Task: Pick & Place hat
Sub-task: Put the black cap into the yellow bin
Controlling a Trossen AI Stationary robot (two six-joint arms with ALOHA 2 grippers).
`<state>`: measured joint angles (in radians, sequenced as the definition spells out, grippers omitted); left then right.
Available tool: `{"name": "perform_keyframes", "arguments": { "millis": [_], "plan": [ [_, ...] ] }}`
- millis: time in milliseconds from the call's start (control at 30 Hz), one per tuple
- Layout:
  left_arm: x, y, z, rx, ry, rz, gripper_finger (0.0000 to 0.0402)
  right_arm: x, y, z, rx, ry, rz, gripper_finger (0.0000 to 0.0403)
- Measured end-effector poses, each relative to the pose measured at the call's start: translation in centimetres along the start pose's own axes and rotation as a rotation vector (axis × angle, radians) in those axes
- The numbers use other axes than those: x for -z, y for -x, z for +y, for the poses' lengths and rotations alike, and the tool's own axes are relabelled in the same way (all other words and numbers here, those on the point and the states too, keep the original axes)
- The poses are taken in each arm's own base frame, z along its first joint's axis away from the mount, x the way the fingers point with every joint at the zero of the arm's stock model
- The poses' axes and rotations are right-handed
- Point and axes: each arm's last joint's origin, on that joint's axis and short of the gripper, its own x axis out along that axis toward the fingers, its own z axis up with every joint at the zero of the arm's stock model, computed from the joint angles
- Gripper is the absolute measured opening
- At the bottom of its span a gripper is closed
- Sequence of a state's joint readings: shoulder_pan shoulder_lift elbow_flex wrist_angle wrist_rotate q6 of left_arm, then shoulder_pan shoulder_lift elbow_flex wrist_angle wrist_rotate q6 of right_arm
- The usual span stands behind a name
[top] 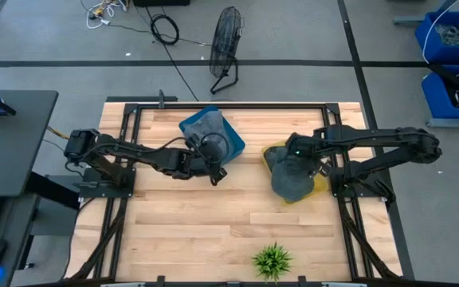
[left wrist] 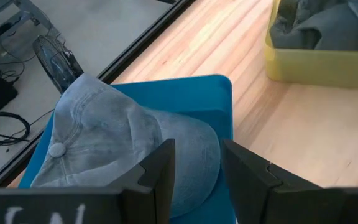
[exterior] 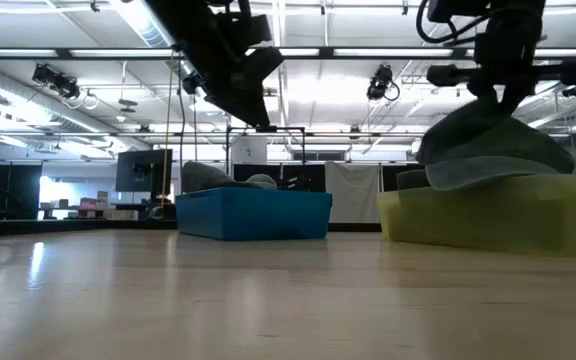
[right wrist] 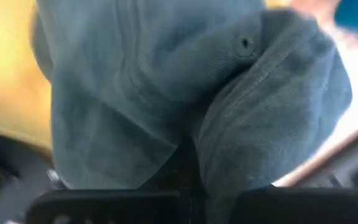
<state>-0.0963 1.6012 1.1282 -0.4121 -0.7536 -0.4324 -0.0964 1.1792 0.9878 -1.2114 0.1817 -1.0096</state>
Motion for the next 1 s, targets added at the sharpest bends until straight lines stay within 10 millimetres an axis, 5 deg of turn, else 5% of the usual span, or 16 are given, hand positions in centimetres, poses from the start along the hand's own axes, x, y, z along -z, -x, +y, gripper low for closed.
{"name": "perform_keyframes", "arguments": {
  "millis": [300, 533, 767, 1000],
  "plan": [
    [0.0, -0.3, 0.4, -0.018, -0.003, 0.016, 0.0133, 1.2, 2.8, 0.2, 0.17, 0.05, 0.066, 0.0016],
    [0.0, -0.5, 0.6, -0.024, 0.022, 0.017, 0.0133, 1.2, 4.3, 1.0, 0.084, 0.078, -0.183, 0.0014],
    [0.0, -0.5, 0.6, -0.024, 0.054, 0.017, 0.0133, 0.0, 2.6, 2.1, -0.032, 0.157, -0.301, 0.0015],
    [-0.1, -0.5, 0.6, -0.022, 0.058, 0.013, 0.0133, -0.3, -1.8, 2.6, 0.017, 0.064, -0.205, 0.0021]
  ]
}}
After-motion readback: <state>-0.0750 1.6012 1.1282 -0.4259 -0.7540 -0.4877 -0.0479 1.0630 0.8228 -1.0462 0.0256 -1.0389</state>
